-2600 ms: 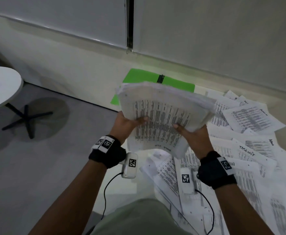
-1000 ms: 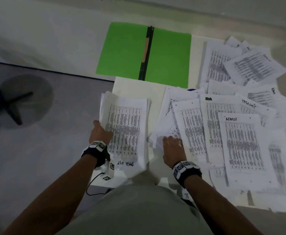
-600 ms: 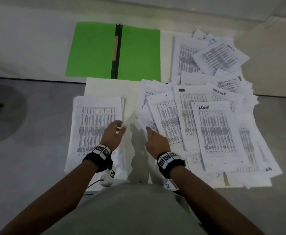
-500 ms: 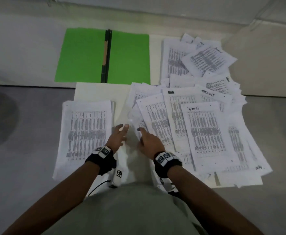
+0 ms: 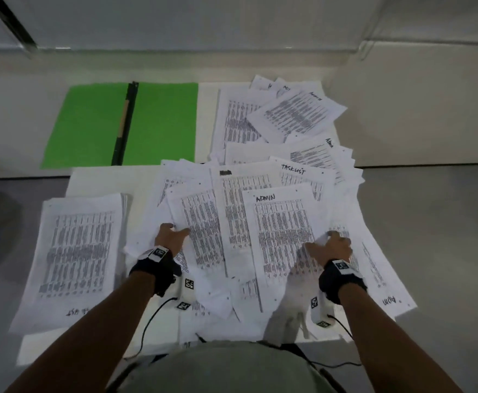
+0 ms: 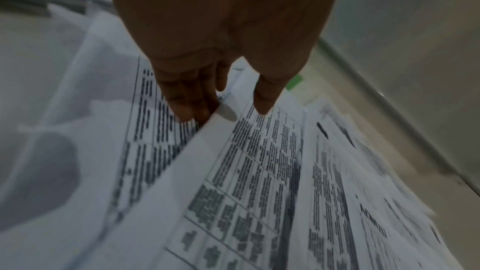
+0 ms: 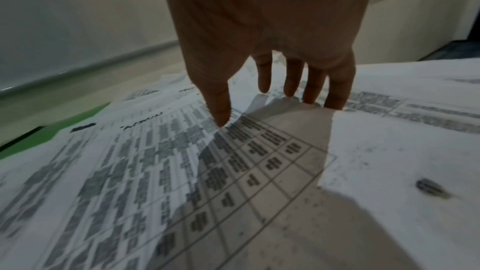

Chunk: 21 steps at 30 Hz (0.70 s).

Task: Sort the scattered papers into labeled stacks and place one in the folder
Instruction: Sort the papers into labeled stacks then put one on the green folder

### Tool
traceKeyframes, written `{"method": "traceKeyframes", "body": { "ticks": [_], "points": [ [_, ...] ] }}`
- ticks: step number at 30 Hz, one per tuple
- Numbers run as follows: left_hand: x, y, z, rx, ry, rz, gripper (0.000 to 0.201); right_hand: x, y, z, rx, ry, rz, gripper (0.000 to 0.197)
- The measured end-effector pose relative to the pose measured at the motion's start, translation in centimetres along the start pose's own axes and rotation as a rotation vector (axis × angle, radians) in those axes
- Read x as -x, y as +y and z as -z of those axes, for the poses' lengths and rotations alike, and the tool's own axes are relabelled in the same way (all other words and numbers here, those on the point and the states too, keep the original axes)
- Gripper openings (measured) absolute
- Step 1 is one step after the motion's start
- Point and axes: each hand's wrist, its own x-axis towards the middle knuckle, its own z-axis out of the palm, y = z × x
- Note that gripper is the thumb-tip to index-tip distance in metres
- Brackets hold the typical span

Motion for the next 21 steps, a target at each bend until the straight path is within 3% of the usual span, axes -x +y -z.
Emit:
{"method": "traceKeyframes", "body": {
  "ticks": [3,5,9,11,16,19,21],
  "points": [
    [0.4,0.8,-1.9,0.003,0.034,0.043,0.072,-1.4,0.2,-0.4,-0.067,-0.086,0.084,0.081],
    [1.2,1.3,-2.9,-0.109,0.037,0.065,0.080,-1.4,-0.9,-1.0,-0.117,0.000,0.114,0.075],
    [2.0,2.0,-4.8,-0.233,0.038,-0.021,0.061,-0.9,-3.9,-1.3,0.060,0.163,0.165,0.059],
    [1.8,2.0,-5.2,-0.231,0.060,-0.096,0.045,-1.3,-4.6,-1.6,0.120,0.164,0.165,0.063],
    [1.8,2.4,-5.6,-0.129,-0.028,-0.088,0.036,-2.1,-5.1,-2.4,0.241,0.048,0.141,0.102],
    [1.8,3.4,-6.3,0.073,-0.060,-0.105,0.035,-1.7,-5.7,-3.5,0.214,0.066,0.198,0.102],
    [1.9,3.7,-6.9,0.147,-0.067,-0.095,0.047,-0.9,-5.9,-4.3,0.140,0.050,0.233,0.096]
  ]
}}
